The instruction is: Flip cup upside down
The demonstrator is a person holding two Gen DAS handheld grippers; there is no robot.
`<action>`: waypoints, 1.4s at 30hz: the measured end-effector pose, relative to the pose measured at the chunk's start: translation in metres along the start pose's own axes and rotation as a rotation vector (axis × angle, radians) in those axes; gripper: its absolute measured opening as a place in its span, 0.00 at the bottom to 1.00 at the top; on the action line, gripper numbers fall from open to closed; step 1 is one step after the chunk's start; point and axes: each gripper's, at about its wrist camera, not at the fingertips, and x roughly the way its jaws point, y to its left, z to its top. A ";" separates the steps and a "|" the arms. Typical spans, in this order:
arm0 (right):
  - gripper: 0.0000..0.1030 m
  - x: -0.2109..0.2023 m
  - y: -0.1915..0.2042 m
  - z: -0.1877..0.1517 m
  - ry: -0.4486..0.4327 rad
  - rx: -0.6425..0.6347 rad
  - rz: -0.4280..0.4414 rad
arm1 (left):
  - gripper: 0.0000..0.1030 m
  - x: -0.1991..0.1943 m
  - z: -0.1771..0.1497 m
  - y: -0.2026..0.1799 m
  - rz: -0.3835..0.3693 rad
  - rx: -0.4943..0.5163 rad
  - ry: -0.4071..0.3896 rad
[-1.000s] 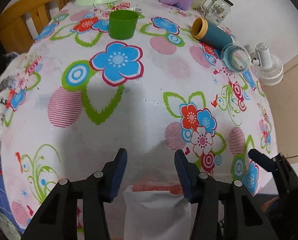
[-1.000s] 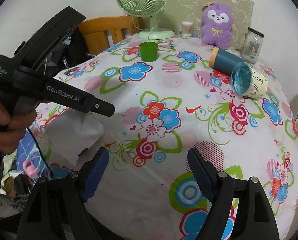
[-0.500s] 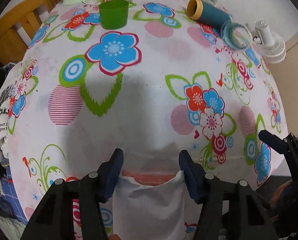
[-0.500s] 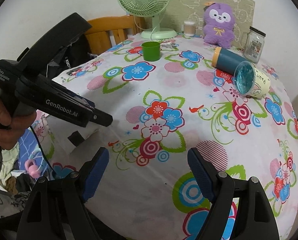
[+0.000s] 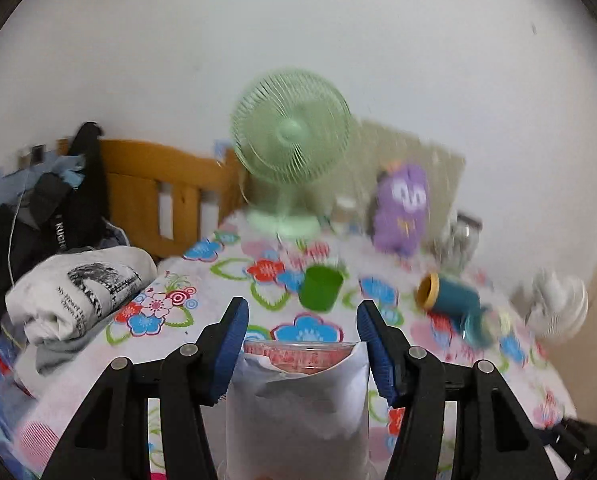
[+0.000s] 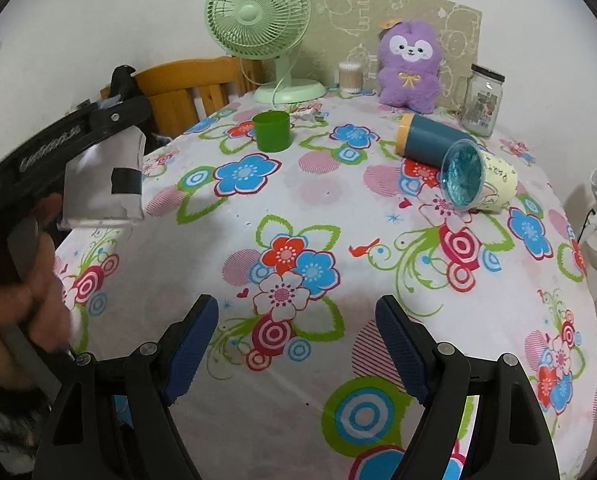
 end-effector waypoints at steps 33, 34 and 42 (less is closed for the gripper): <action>0.81 -0.009 0.024 -0.007 -0.018 -0.075 0.048 | 1.00 -0.042 -0.060 -0.006 0.160 0.059 0.076; 0.81 -0.010 0.025 -0.007 -0.020 -0.082 0.045 | 1.00 -0.043 -0.058 -0.005 0.160 0.057 0.072; 0.81 -0.024 0.030 0.002 -0.057 -0.076 0.011 | 1.00 -0.061 -0.033 0.009 0.175 0.033 0.034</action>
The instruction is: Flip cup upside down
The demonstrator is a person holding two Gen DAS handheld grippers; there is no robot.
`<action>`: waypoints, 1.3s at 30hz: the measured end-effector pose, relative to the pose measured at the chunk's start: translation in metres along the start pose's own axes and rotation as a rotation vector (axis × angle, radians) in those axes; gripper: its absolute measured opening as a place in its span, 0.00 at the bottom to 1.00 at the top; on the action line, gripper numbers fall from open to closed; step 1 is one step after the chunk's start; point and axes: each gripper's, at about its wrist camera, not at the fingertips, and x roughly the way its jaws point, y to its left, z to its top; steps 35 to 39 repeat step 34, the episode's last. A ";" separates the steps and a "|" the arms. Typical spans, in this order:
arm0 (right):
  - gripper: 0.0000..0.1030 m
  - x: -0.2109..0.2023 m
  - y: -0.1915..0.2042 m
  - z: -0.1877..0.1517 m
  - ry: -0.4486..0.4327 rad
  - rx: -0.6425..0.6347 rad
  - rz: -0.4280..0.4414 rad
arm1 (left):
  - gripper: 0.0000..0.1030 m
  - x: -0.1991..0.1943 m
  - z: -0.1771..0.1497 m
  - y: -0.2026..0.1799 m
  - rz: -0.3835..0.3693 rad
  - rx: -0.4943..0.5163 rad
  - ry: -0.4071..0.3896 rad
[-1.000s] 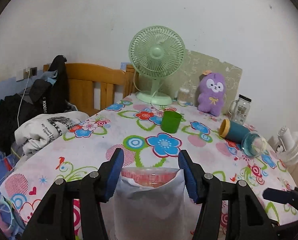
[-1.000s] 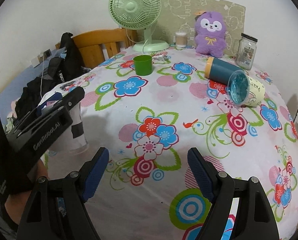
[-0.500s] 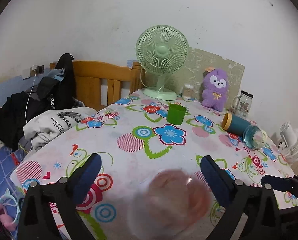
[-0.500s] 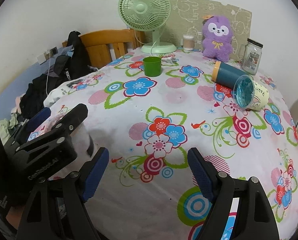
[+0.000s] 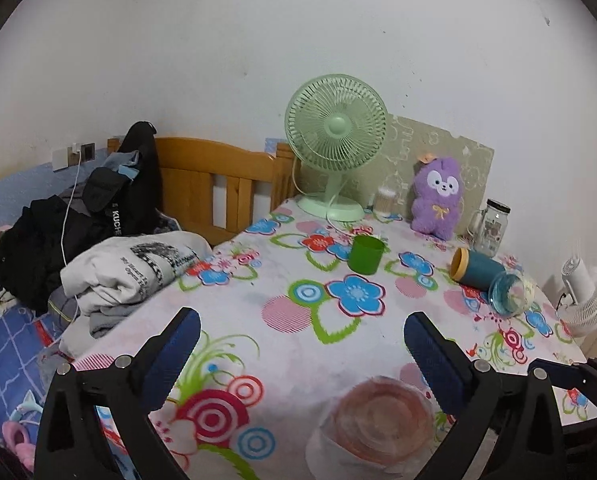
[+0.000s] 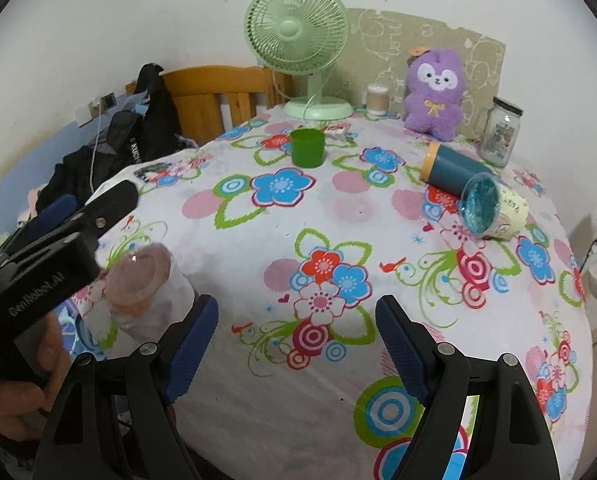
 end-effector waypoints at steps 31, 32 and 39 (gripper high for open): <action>0.92 -0.040 0.020 0.014 -0.158 0.020 -0.136 | 1.00 -0.021 0.014 0.005 -0.056 0.078 0.037; 0.92 -0.040 0.020 0.014 -0.158 0.019 -0.136 | 1.00 -0.021 0.014 0.004 -0.052 0.079 0.037; 0.92 -0.040 0.020 0.014 -0.158 0.019 -0.137 | 1.00 -0.020 0.014 0.004 -0.051 0.078 0.040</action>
